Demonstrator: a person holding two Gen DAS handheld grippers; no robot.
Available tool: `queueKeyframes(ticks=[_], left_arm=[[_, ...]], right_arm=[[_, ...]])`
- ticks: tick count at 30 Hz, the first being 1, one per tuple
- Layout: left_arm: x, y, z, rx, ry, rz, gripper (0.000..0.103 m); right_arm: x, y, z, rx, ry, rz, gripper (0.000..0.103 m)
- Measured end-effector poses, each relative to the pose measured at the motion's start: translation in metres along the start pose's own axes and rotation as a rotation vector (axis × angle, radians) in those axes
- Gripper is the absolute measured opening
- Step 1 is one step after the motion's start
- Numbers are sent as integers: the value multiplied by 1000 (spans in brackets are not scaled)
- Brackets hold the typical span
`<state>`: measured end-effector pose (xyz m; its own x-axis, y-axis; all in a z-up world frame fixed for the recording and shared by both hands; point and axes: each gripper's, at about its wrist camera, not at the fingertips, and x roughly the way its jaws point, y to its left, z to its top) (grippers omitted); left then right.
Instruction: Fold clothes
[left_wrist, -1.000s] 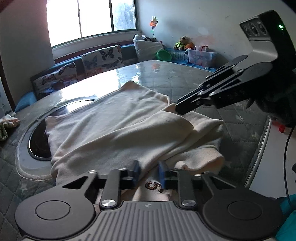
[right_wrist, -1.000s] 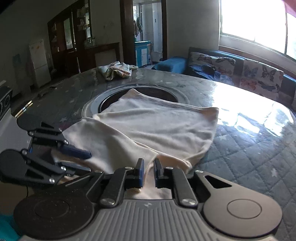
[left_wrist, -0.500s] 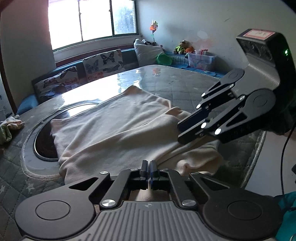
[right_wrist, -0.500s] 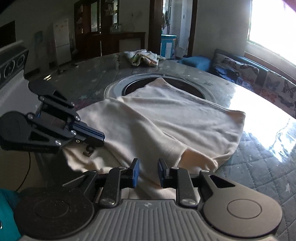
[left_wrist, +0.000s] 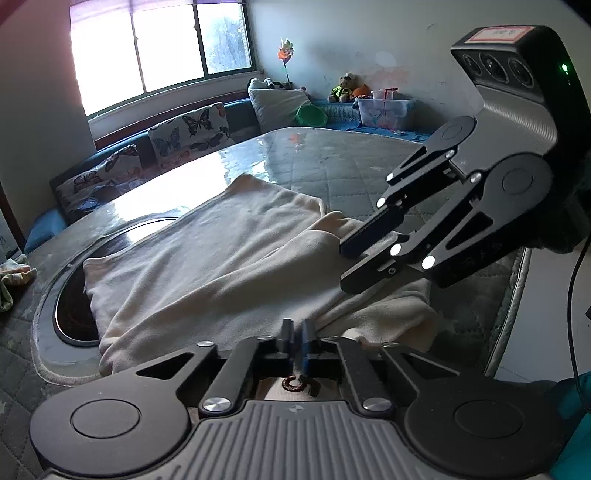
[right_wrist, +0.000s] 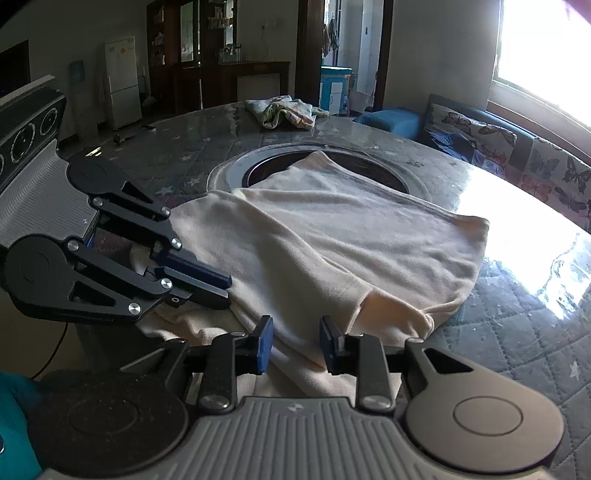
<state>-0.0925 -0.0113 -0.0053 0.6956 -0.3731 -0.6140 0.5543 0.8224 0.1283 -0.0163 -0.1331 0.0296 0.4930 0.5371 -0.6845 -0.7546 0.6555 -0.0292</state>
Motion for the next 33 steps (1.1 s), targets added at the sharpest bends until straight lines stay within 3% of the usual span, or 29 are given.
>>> queueKeyframes(ticks=[5, 9, 16, 23, 30, 33], left_arm=[[-13, 3, 0, -7, -21, 5, 1], [-9, 3, -3, -8, 10, 0, 1], [-13, 8, 0, -33, -9, -16, 6], [1, 26, 11, -130, -18, 24, 6], [11, 20, 3, -114, 15, -24, 6], [-3, 20, 1, -106, 0, -23, 16]], right_arm=[[-7, -3, 7, -1, -34, -6, 32], [-2, -5, 12, 9, -51, -8, 32], [17, -9, 6, 13, -16, -31, 32], [14, -12, 13, 31, -53, -47, 32], [34, -13, 14, 38, -34, -42, 26], [33, -16, 10, 38, -24, -47, 25]])
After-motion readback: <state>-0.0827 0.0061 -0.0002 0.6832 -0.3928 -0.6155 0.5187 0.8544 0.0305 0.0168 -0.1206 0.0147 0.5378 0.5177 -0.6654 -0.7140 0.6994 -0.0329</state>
